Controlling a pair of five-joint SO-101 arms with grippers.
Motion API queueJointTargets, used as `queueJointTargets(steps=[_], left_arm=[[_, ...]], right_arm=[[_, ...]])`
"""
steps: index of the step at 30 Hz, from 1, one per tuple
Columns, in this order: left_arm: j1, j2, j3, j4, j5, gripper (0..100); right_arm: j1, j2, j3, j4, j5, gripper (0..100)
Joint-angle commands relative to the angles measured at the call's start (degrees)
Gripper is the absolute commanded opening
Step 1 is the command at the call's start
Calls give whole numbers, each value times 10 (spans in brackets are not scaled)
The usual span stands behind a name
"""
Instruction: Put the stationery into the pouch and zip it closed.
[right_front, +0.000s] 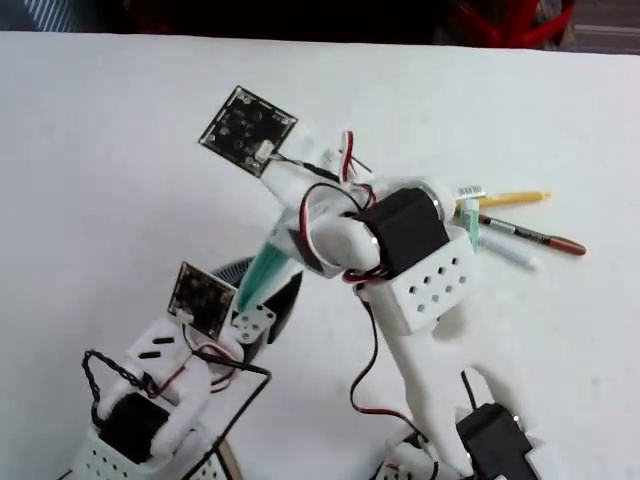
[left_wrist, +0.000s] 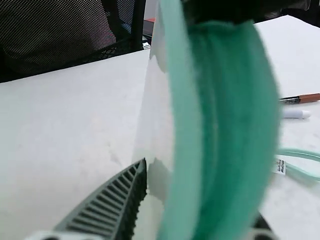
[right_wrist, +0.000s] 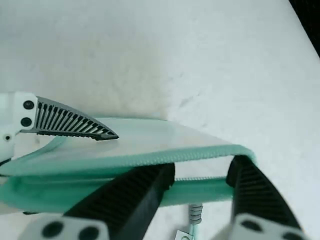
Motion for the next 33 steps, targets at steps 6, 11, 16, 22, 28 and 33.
queueJointTargets(steps=[6,11,16,22,28,33], left_arm=[[7,-4,-10,-2,4,105],[7,-4,-5,-14,-27,26],[7,-4,9,-31,-33,23],[10,-4,10,-34,-35,27],[7,-4,8,-33,-30,124],[-11,-4,-7,-14,53,213]], right_arm=[[7,5,30,15,3,12],[4,4,30,16,-33,19],[-21,5,55,19,-32,24],[-42,5,118,19,-35,303],[-30,4,102,19,-40,370],[-42,-10,80,19,-40,381]])
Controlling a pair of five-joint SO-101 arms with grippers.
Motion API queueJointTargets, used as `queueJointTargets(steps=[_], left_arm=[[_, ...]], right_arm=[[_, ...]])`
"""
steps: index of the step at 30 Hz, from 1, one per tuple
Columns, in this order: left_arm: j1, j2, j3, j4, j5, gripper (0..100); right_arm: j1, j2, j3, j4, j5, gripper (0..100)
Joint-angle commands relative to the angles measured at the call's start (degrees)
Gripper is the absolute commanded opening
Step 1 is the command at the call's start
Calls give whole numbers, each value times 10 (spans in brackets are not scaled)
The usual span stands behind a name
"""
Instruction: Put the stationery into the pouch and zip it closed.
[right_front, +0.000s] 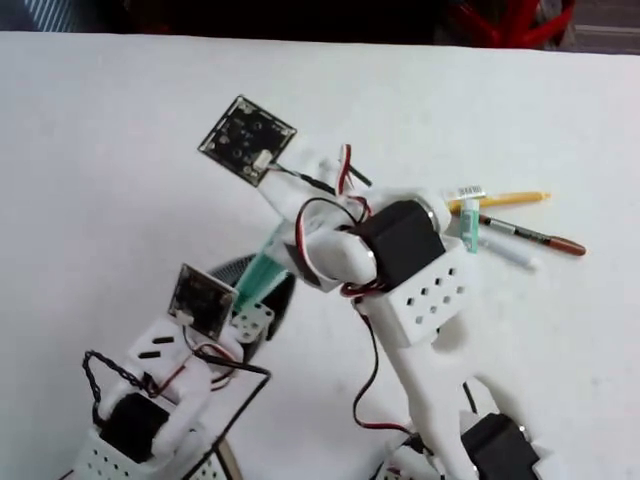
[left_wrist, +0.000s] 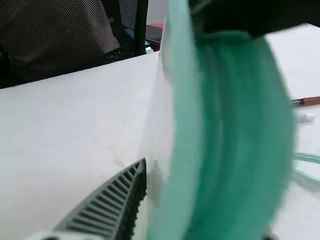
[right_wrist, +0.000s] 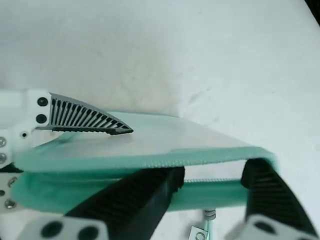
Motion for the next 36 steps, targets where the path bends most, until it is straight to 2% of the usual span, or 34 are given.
queueJointTargets(steps=[1,4,10,15,19,21,24,30,36], left_arm=[[-17,0,-31,13,48,216],[-26,0,-55,45,47,216],[-26,0,-47,45,47,209],[-29,0,-47,44,47,156],[-27,0,-48,43,46,72],[-25,0,-47,33,18,24],[-24,0,-47,32,-10,26],[-24,0,-46,30,-3,24],[-25,0,-46,29,-3,24]], right_arm=[[-21,-9,27,20,-2,384],[-22,-44,31,20,8,389],[-28,-75,47,20,8,389],[-52,-87,51,19,11,388],[-58,-80,54,19,106,387],[-59,-90,49,19,124,387],[-74,-114,53,19,148,387],[-128,-137,53,20,149,387],[-131,-142,54,20,119,387]])
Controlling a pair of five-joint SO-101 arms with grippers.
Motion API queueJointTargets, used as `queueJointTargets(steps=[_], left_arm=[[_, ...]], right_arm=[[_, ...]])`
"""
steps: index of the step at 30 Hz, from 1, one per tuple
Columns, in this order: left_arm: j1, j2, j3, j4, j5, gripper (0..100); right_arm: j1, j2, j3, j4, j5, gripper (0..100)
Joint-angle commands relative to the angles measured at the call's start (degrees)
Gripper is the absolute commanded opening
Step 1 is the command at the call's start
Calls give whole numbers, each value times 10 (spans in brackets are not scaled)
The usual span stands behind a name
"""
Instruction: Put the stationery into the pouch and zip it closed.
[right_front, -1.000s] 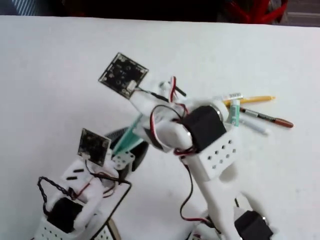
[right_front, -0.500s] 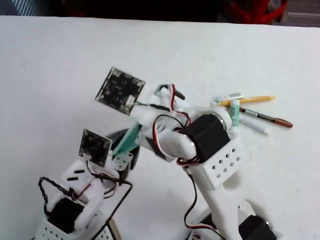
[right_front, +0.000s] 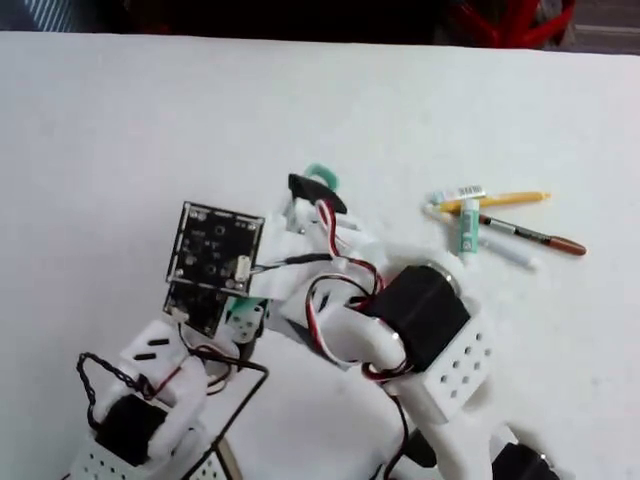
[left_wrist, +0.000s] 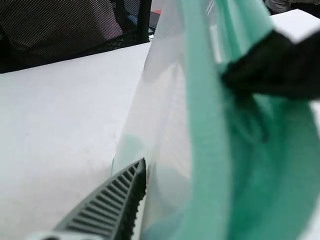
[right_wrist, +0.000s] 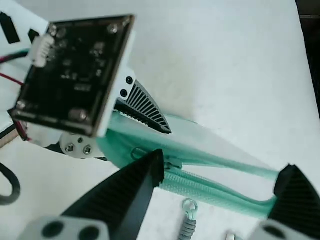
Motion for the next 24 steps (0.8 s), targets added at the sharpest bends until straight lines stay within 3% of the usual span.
queueJointTargets(steps=[1,5,8,12,17,24], left_arm=[[-7,-3,-22,-14,-1,24],[-9,-3,-22,-14,-1,23],[-9,-3,-22,-14,-1,23],[-7,-3,-22,-12,-4,23],[-6,-3,-12,-15,-4,23],[-9,-3,-11,-15,-4,23]], right_arm=[[-18,-3,7,10,-12,387],[21,-4,-9,8,-11,387],[96,-4,-68,7,-16,387],[186,-3,-171,7,-60,387],[245,2,-211,7,-96,383],[413,51,-181,7,-92,257]])
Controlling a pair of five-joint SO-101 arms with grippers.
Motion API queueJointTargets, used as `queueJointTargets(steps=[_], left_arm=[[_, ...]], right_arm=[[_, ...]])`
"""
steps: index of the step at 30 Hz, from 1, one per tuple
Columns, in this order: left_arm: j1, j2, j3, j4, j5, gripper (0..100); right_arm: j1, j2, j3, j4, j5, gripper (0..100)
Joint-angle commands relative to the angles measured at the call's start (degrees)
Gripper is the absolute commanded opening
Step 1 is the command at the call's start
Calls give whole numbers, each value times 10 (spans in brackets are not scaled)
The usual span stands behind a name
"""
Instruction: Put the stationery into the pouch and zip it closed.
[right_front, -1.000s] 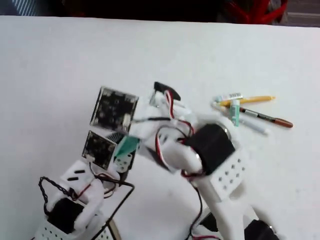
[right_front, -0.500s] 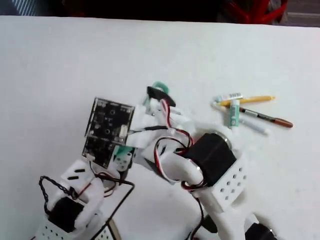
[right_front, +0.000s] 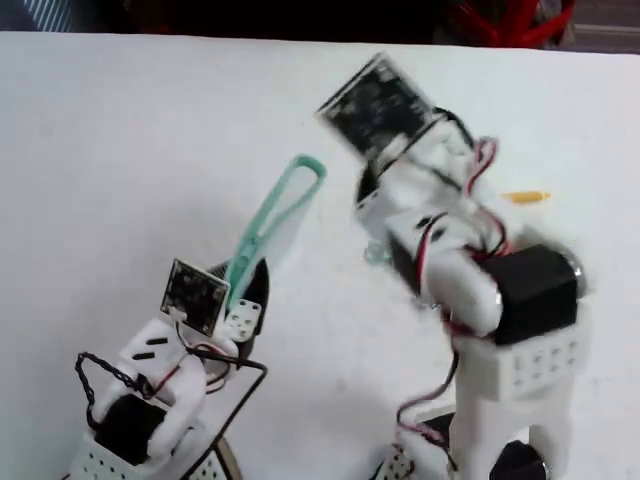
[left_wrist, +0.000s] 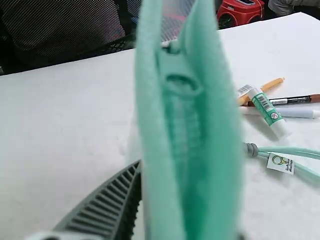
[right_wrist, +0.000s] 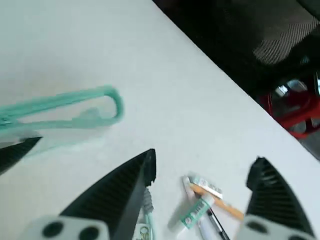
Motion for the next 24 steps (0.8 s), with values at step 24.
queueJointTargets(steps=[24], left_arm=[[-50,-2,42,-149,-1,24]], right_arm=[[365,573,-47,-110,284,208]])
